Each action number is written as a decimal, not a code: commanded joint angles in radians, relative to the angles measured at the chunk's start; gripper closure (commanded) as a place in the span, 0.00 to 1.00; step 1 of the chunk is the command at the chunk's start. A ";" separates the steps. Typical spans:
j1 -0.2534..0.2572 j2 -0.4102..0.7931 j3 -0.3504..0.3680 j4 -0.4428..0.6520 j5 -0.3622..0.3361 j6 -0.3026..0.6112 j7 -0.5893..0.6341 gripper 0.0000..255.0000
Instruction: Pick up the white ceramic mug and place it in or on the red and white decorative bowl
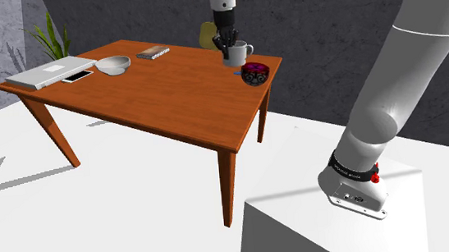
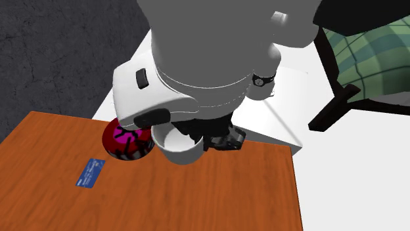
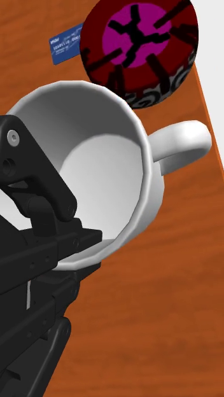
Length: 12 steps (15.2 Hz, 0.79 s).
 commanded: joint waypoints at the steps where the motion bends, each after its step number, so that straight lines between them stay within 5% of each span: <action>1: -0.024 0.001 -0.024 -0.001 -0.003 0.005 -0.048 1.00; 12: -0.154 0.084 -0.150 0.113 -0.002 -0.010 -0.306 1.00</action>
